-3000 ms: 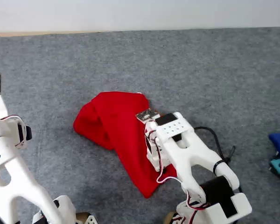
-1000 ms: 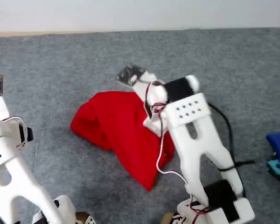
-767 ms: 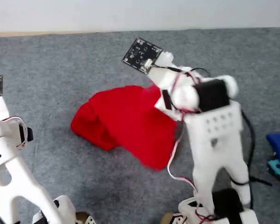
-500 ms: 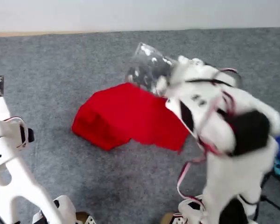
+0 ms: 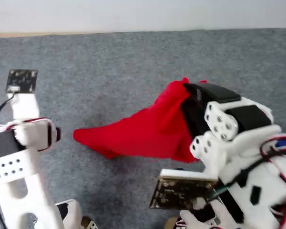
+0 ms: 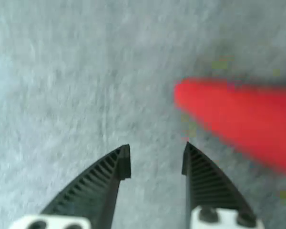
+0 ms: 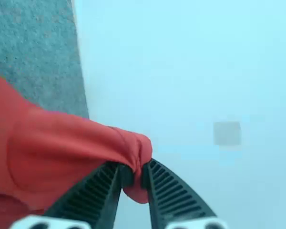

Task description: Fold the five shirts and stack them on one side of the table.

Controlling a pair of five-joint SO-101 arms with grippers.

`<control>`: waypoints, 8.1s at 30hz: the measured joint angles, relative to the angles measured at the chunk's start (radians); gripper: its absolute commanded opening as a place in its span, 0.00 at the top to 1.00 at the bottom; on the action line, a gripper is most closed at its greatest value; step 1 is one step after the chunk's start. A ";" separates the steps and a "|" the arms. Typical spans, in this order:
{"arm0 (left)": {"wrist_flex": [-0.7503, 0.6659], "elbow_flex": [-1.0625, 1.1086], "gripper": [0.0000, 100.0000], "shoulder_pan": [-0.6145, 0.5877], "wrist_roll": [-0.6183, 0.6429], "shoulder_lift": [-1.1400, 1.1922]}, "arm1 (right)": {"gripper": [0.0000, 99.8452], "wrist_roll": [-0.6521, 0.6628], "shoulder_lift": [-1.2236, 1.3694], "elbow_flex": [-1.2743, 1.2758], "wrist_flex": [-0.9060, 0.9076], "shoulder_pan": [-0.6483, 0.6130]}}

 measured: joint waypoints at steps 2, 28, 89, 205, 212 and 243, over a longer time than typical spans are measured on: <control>-0.075 -0.005 0.81 0.068 0.068 0.002 | 0.99 0.000 -0.031 0.023 0.000 0.023; -0.003 0.069 0.87 0.565 -0.150 0.526 | 0.99 0.006 -0.552 0.735 0.000 0.130; -0.187 -0.577 0.77 0.994 -0.218 1.237 | 0.99 0.006 -0.746 1.039 0.000 0.186; 0.025 -1.060 1.00 0.262 0.098 -0.121 | 0.99 -0.585 -0.089 -0.101 -0.470 0.517; 0.025 -1.060 1.00 0.262 0.037 -0.173 | 0.99 -0.552 -0.160 -0.109 -0.470 0.517; -0.580 0.054 1.00 0.262 0.031 -0.160 | 0.99 -0.548 -0.144 0.954 -0.930 0.517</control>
